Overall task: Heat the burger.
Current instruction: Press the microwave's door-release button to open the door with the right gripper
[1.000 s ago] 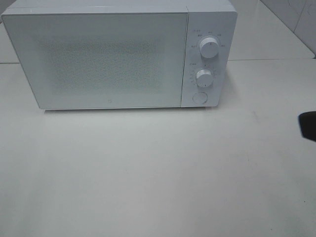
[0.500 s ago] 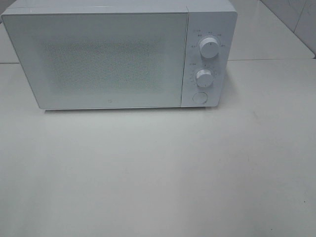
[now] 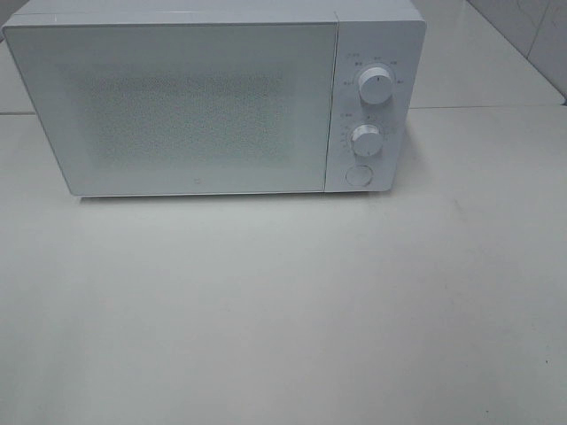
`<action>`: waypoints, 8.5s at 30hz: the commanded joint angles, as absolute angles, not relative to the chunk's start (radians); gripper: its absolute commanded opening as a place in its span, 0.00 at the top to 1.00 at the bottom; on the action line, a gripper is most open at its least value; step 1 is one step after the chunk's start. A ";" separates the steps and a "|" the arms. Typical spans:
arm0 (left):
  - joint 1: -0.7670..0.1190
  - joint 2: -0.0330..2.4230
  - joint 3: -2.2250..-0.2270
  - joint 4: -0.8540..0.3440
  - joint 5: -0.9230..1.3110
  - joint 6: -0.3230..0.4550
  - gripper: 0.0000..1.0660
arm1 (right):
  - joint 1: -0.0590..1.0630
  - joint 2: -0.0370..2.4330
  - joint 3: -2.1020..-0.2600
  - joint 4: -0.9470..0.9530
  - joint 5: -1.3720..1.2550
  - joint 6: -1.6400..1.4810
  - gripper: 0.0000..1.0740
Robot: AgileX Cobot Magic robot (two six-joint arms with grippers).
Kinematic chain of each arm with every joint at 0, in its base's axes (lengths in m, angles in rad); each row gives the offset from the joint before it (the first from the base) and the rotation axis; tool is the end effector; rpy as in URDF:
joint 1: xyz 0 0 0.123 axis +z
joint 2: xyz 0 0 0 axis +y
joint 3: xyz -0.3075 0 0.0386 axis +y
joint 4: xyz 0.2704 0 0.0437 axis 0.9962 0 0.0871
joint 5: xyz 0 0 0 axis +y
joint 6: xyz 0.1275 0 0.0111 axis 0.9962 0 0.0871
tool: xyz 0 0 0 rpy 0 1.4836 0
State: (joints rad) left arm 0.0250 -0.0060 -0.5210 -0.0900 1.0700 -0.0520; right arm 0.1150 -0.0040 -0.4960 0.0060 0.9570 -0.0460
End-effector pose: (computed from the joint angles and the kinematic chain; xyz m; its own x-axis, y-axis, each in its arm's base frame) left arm 0.0189 -0.0096 0.2775 -0.4409 -0.1059 -0.8913 0.0040 0.9928 -0.1199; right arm 0.0278 0.0038 0.2821 -0.3536 -0.0837 -0.9316 -0.1345 0.9902 -0.0379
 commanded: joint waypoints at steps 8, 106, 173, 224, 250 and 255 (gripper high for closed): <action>0.030 -0.021 -0.518 -0.093 1.069 -0.049 0.06 | 0.107 -0.029 -0.494 0.000 0.959 -0.040 0.36; 0.030 -0.020 -0.518 -0.093 1.069 -0.049 0.06 | 0.597 1.647 -0.351 0.528 -1.132 -0.214 0.37; 0.030 -0.010 -0.518 -0.093 1.069 -0.049 0.06 | 0.695 1.942 -0.550 0.708 -1.074 1.354 1.00; 0.030 -0.010 -0.518 -0.093 1.069 -0.049 0.06 | 0.596 2.152 -0.877 0.739 -0.899 1.289 1.00; 0.030 -0.010 -0.518 -0.093 1.069 -0.049 0.06 | 0.596 2.158 -0.935 0.751 -0.990 1.242 1.00; 0.030 -0.010 -0.518 -0.093 1.069 -0.049 0.06 | 0.596 2.158 -0.967 0.762 -1.028 1.220 1.00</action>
State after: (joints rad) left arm 0.0250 -0.0060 -0.5210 -0.0900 1.0700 -0.0520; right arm 0.6060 2.1650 -0.9270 0.7960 -0.8950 1.2330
